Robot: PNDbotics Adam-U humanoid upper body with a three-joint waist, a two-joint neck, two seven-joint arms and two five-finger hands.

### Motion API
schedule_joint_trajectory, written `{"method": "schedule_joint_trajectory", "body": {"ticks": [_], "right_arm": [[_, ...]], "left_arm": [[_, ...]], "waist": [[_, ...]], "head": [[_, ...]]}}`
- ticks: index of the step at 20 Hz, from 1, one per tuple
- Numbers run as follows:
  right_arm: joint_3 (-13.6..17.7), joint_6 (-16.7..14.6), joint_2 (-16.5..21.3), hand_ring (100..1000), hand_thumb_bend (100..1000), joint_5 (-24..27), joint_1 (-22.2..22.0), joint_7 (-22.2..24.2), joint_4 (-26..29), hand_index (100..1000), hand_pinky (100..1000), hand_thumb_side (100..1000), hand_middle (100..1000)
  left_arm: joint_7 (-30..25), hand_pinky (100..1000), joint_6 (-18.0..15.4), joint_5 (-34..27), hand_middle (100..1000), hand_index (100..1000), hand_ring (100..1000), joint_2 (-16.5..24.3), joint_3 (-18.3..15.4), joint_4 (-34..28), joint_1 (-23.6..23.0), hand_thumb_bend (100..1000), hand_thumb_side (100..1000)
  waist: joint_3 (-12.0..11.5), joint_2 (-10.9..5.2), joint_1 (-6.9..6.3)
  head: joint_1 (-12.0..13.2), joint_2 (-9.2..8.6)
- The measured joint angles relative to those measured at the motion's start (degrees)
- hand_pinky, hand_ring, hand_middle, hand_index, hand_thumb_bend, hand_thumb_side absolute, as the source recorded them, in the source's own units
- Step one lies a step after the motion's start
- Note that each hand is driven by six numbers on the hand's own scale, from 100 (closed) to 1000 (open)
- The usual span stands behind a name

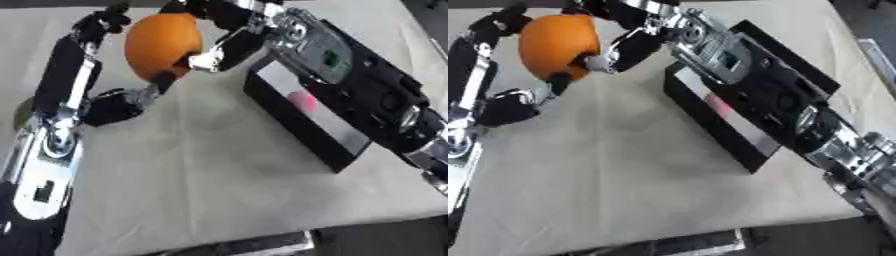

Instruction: Pick up the objects with one hand, pass them to the other hand, and then place them into the box on the other side of the table.

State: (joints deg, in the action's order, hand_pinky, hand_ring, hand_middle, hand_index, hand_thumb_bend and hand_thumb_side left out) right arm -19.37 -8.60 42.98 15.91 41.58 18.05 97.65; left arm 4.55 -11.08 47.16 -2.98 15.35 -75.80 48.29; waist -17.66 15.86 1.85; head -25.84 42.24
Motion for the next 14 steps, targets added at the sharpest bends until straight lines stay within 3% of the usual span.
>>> {"method": "schedule_joint_trajectory", "body": {"ticks": [6,9,13,14], "right_arm": [[0.97,0.04,1.1,808,263,0.24,-1.19,-0.97,0.17,495,933,136,369],[1.48,-0.33,2.46,807,257,0.28,-2.57,-1.36,0.41,498,929,143,372],[3.46,-0.91,5.88,813,240,1.09,-6.49,-2.25,2.14,514,932,139,384],[4.19,-0.93,6.88,818,225,1.49,-7.76,-2.41,2.72,525,939,132,390]], "left_arm": [[-0.66,828,-0.2,-2.23,749,951,756,1.24,-0.14,-0.01,-0.39,723,834],[-1.38,829,-0.91,-3.44,749,947,755,2.98,-0.14,-0.13,-0.85,671,834],[-2.97,824,-1.19,-6.4,739,917,744,8.64,-0.82,-0.14,-2.09,406,774],[-3.45,817,-1.04,-7.35,720,900,734,10.38,-1.14,-0.15,-2.32,309,718]], "waist": [[0.33,-0.21,-0.14],[0.53,-0.39,-0.27],[1.02,-0.92,-0.42],[1.06,-0.93,-0.44]], "head": [[-0.1,0.21],[-0.24,0.54],[-0.71,0.91],[-0.97,0.95]]}}
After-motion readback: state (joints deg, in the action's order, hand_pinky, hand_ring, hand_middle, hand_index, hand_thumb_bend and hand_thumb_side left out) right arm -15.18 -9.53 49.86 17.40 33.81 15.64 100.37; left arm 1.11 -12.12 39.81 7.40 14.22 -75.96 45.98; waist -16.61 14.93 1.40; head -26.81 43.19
